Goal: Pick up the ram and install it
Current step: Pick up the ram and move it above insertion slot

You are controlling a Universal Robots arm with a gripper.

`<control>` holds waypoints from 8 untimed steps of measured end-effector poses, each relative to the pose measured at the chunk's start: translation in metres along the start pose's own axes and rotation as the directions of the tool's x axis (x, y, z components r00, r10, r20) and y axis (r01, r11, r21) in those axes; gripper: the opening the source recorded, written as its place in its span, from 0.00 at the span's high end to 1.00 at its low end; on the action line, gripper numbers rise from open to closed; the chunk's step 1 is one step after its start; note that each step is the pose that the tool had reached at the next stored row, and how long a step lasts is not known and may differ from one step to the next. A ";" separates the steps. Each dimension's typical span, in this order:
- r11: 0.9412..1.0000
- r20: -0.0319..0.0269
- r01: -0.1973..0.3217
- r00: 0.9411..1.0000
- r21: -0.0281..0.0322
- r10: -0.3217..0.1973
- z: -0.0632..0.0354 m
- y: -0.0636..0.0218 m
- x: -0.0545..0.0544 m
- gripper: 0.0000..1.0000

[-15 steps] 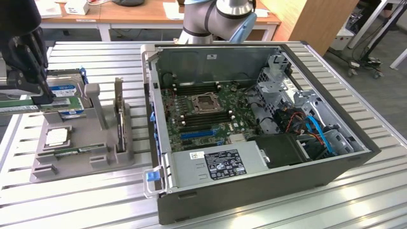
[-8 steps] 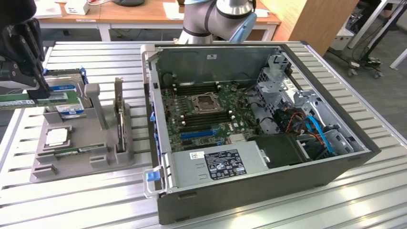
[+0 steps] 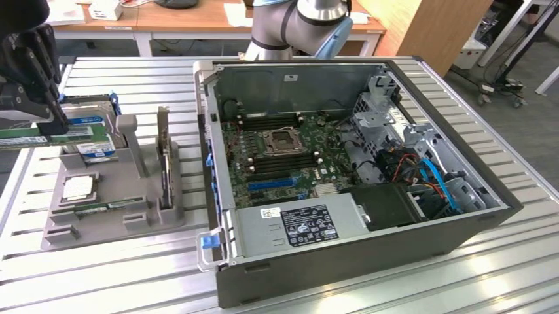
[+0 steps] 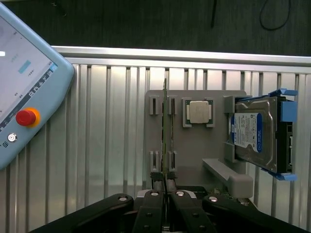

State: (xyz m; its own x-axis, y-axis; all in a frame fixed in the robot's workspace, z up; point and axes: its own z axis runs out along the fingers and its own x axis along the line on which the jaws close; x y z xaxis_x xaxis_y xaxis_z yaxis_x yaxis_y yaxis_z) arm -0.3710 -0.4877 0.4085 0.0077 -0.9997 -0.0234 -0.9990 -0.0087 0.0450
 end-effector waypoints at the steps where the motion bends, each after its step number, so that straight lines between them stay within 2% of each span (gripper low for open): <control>1: 1.000 0.000 0.000 1.000 0.000 0.000 -0.0001 -0.0004 0.000 0.88; 8: 1.000 0.000 0.000 1.000 0.000 0.000 -0.0004 -0.0101 0.000 0.88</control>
State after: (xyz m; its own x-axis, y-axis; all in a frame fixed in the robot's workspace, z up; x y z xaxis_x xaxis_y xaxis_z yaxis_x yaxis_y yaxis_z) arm -0.3608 -0.4876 0.4085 0.0076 -0.9997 -0.0235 -0.9990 -0.0087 0.0449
